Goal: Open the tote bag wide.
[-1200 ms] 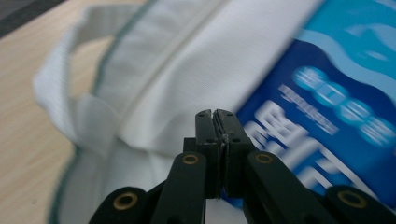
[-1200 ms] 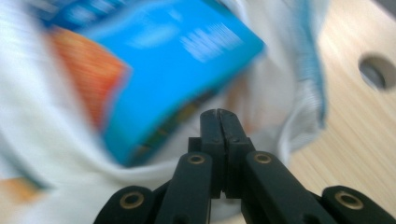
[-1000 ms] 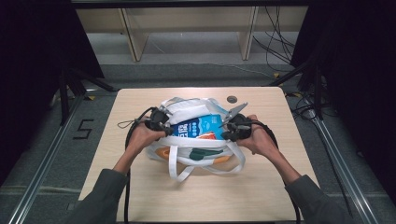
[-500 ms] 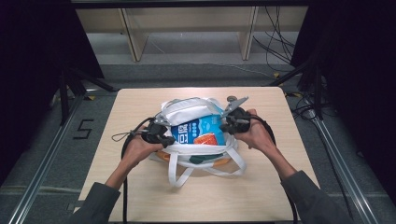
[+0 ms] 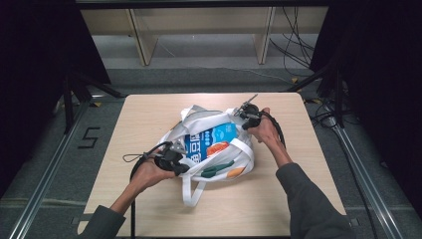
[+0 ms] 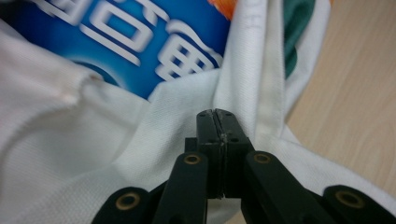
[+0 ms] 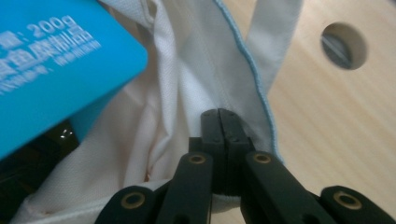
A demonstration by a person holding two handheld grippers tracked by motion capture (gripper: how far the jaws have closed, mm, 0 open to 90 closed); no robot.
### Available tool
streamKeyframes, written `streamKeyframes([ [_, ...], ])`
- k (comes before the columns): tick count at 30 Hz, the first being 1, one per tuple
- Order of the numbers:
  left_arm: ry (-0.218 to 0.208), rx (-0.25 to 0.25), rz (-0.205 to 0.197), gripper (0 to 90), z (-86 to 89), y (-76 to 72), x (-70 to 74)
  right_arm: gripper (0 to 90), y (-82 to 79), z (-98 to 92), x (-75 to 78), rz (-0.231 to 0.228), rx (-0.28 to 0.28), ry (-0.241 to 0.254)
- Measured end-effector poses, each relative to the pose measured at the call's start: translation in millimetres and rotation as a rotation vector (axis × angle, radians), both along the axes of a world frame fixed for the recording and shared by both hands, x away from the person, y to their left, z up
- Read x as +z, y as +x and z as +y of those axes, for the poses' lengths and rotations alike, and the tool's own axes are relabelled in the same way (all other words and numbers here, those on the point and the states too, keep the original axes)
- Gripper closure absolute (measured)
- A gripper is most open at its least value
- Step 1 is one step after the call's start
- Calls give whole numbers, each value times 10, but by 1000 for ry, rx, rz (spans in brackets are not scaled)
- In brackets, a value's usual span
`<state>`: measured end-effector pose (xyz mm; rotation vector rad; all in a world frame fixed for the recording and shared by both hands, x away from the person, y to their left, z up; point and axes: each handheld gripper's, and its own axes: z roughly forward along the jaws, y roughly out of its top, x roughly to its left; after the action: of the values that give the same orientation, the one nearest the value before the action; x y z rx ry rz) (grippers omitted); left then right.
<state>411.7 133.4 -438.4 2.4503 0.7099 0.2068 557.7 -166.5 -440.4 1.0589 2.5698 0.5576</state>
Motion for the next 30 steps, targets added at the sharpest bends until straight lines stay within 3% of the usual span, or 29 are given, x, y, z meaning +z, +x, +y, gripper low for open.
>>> streamKeyframes([
  [3, -89, 67, -50, 868, 37, 96, 165, 900, -76, 3, 228, -66, 31, 23],
  [5, -111, 102, -73, 858, 50, 220, 256, 900, -172, 18, 407, -101, 82, 61],
  [7, -117, 142, -98, 855, 66, 393, 298, 900, -330, 78, 500, -86, 121, 122],
  [8, -121, 171, -98, 850, 79, 468, 301, 900, -422, 106, 519, -89, 174, 121],
  [11, -104, 251, -112, 853, 121, 648, 258, 900, -659, 153, 475, -81, 235, 125],
  [12, -112, 272, -99, 857, 144, 707, 220, 900, -715, 153, 463, -76, 245, 126],
  [14, -69, 287, -72, 879, 196, 778, 131, 900, -803, 128, 415, -54, 282, 98],
  [16, 46, 301, -72, 891, 288, 829, 43, 900, -866, 53, 367, -42, 273, 47],
  [18, -35, 349, -34, 894, 452, 905, 6, 900, -858, -65, 268, -16, 244, 47],
  [19, -43, 365, -42, 894, 485, 924, 3, 900, -832, -135, 199, 1, 232, 35],
  [20, -39, 381, -74, 895, 495, 949, -20, 900, -823, -174, 142, 16, 219, 19],
  [21, -22, 391, -51, 895, 466, 950, -3, 900, -815, -223, 56, 27, 209, 53],
  [23, 35, 361, -71, 892, 371, 930, 58, 900, -835, -230, 62, 12, 210, 57],
  [25, -3, 361, -90, 877, 303, 894, 141, 900, -857, -203, 135, -19, 211, 64],
  [27, -67, 346, -117, 867, 256, 889, 262, 900, -841, -199, 249, -65, 221, 108],
  [29, -112, 370, -167, 864, 270, 929, 303, 900, -777, -182, 359, -99, 198, 147],
  [30, -129, 378, -154, 864, 288, 949, 315, 900, -733, -174, 368, -118, 182, 169],
])
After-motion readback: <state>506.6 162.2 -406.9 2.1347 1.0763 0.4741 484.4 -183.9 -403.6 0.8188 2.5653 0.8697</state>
